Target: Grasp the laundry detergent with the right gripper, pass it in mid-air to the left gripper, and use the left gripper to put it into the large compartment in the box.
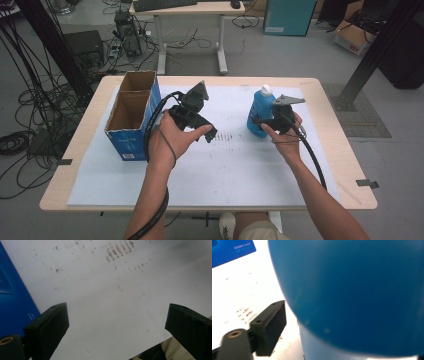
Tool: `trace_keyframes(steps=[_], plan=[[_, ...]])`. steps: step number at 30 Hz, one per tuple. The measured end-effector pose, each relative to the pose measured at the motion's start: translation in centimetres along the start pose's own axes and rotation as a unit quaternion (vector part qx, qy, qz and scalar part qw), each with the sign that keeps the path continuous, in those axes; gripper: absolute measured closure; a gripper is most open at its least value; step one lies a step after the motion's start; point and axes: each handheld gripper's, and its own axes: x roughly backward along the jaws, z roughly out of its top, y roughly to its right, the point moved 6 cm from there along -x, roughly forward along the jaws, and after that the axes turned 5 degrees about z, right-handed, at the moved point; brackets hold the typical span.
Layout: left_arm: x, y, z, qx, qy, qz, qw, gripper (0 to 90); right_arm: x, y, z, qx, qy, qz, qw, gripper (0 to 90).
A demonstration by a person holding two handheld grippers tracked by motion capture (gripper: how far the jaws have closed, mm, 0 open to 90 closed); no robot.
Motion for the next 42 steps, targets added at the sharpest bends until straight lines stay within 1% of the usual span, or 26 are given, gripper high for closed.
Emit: trace_keyframes(steps=[2,3,6,11,12,16,17,19,21,28,34,42], plan=[[-0.08,0.01,-0.02,0.0,-0.002,0.0,1.0,5.3,-0.02,0.01,0.0,0.003,0.0,0.0,1.0,19.4],[-0.08,0.02,-0.03,0.0,-0.001,0.0,1.0,5.3,-0.03,0.01,-0.02,0.006,0.0,0.0,1.0,21.7],[-0.06,0.03,-0.03,-0.001,-0.001,0.0,1.0,5.3,-0.04,0.0,-0.03,0.005,0.001,0.0,1.0,23.0],[-0.02,-0.02,-0.04,0.0,-0.001,0.0,1.0,5.3,-0.14,0.1,-0.17,0.006,0.004,0.001,1.0,28.6],[-0.02,-0.02,-0.04,0.0,-0.001,0.0,1.0,5.3,-0.17,0.2,-0.17,0.014,0.005,0.002,0.9999,29.7],[-0.06,0.01,-0.03,0.0,-0.002,0.0,1.0,5.3,-0.17,0.26,-0.24,0.015,0.006,0.0,0.9999,31.8],[-0.07,0.03,-0.03,-0.001,-0.002,0.001,1.0,5.3,-0.17,0.26,-0.27,0.014,0.008,0.001,0.9999,34.3],[-0.07,0.05,-0.03,-0.001,-0.002,0.0,1.0,5.3,-0.18,0.28,-0.27,0.017,0.008,0.0,0.9998,35.0],[-0.05,0.06,-0.03,0.0,-0.001,0.0,1.0,5.3,-0.19,0.27,-0.3,0.017,0.009,0.0,0.9998,38.9],[0.05,0.0,-0.04,-0.003,-0.002,0.001,1.0,5.3,-0.21,0.34,-0.4,0.014,0.015,0.004,0.9998,40.7],[0.11,0.09,-0.05,0.001,0.0,0.0,1.0,5.3,-0.21,0.33,-0.41,0.014,0.015,0.005,0.9998,41.0],[0.16,0.06,-0.1,0.0,0.0,0.001,1.0,5.3,-0.2,0.34,-0.43,0.014,0.016,0.006,0.9998,41.4]])
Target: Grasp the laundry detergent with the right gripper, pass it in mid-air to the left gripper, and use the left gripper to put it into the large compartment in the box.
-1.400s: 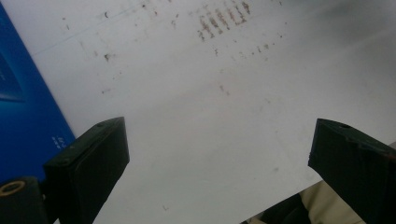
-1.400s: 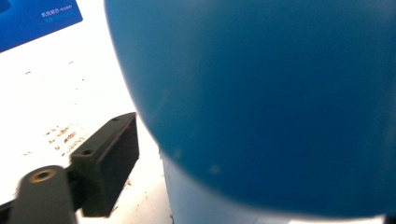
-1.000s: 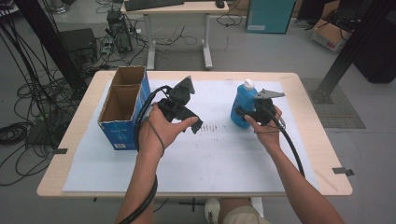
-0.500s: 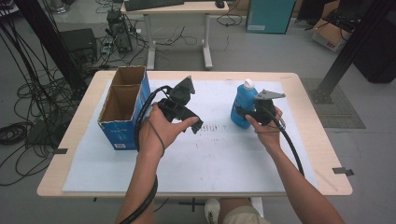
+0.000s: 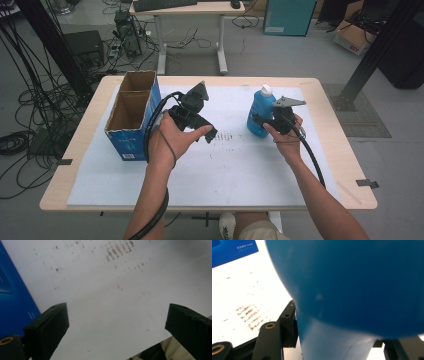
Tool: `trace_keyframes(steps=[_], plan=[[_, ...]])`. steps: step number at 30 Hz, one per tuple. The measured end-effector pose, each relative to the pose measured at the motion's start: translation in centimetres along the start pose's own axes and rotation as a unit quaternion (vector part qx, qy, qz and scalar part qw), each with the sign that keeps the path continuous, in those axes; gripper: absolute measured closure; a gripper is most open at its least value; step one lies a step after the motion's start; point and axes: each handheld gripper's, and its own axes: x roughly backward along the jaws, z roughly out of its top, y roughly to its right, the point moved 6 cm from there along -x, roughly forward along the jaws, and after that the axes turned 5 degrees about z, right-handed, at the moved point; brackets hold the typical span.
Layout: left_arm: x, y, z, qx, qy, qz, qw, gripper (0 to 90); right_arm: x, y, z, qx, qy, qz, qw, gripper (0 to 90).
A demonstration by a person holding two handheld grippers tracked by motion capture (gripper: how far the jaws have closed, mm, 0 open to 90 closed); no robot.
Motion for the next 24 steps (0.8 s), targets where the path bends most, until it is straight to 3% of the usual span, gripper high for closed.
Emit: trace_keyframes(steps=[24], plan=[[0.12,0.09,0.13,-0.001,-0.001,0.001,1.0,5.3,0.02,-0.02,0.0,0.003,-0.003,0.002,1.0,41.8]])
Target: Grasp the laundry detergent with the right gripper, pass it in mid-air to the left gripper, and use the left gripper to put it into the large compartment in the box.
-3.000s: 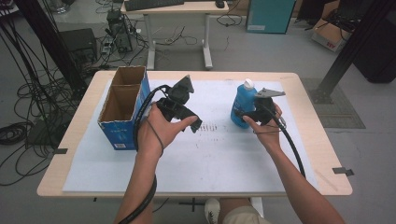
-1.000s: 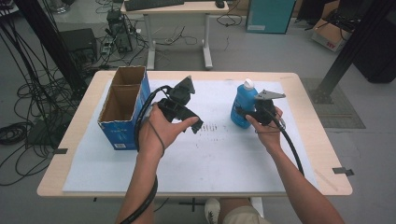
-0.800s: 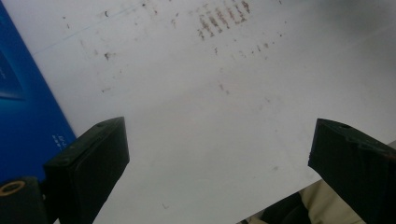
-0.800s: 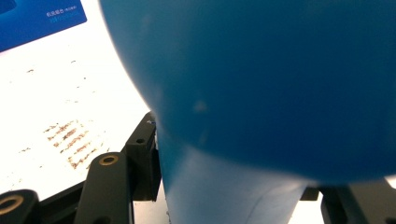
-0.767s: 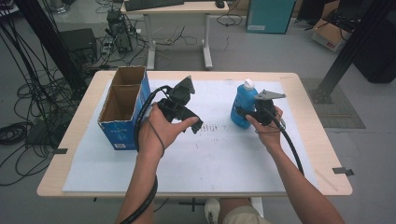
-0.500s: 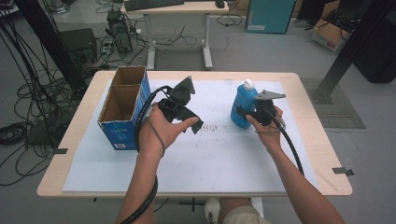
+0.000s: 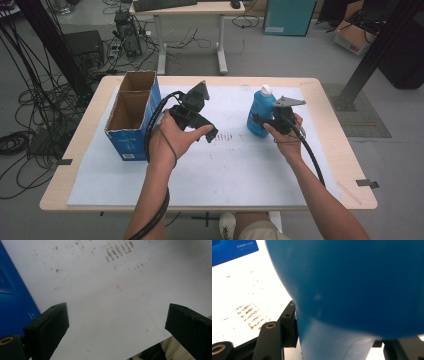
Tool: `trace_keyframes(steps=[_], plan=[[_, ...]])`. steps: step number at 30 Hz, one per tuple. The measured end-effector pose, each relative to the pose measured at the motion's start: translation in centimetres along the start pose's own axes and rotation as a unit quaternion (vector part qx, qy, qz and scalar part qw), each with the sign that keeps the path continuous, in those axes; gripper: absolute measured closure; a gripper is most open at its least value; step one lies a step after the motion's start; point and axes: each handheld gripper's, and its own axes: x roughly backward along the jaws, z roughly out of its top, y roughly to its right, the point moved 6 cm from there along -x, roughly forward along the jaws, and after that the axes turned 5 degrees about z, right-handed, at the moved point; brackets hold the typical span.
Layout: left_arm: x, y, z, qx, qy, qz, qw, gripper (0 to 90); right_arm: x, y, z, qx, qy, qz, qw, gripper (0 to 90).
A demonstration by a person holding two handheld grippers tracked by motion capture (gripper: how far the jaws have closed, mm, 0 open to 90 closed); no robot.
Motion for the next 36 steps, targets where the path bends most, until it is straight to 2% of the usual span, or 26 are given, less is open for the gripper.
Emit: trace_keyframes(steps=[36], plan=[[0.25,0.06,0.33,0.004,0.004,0.001,1.0,5.4,0.09,0.04,-0.12,0.001,0.006,0.0,1.0,45.3]])
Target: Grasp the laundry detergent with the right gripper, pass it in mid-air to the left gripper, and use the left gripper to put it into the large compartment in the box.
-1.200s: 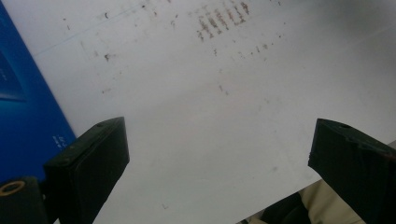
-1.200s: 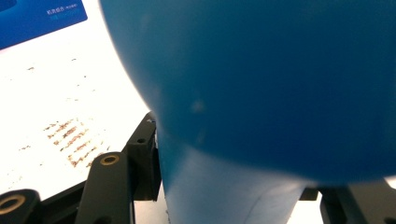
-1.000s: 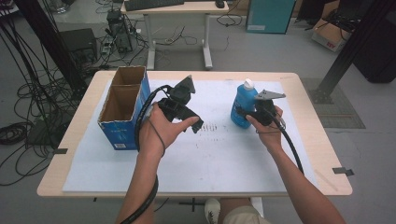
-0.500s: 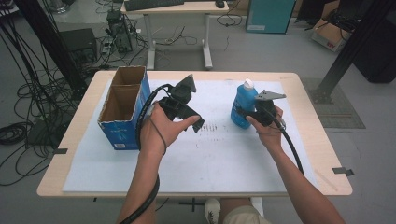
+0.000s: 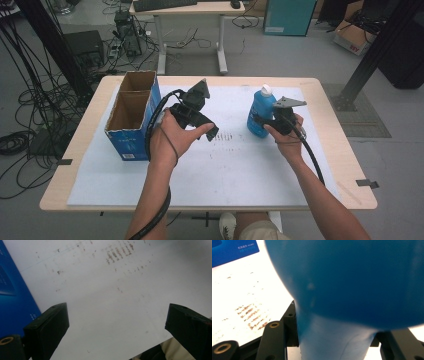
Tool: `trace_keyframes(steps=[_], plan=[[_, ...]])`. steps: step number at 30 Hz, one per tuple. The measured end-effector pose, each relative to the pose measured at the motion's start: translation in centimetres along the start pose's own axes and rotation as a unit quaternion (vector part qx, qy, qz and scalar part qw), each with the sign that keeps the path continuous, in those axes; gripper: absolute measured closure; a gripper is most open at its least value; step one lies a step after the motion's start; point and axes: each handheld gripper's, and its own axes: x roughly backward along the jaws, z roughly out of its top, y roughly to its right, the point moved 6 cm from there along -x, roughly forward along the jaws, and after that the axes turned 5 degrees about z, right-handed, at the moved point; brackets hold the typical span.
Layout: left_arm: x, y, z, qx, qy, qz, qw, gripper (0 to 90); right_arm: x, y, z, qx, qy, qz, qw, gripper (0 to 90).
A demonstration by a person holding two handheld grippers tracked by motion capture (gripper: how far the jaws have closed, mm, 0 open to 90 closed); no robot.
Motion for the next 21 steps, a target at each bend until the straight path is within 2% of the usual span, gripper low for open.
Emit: trace_keyframes(steps=[7,9,21], plan=[[0.14,-0.24,-0.02,0.001,0.004,-0.001,1.0,5.4,-0.04,0.14,0.04,0.009,0.003,-0.001,1.0,45.3],[0.14,-0.27,0.0,0.002,0.004,-0.002,1.0,5.4,-0.01,0.02,0.0,0.001,0.0,0.0,1.0,45.3],[0.14,-0.18,0.07,0.0,0.005,-0.002,1.0,5.4,-0.05,0.12,0.04,0.008,0.004,0.0,1.0,45.6]])
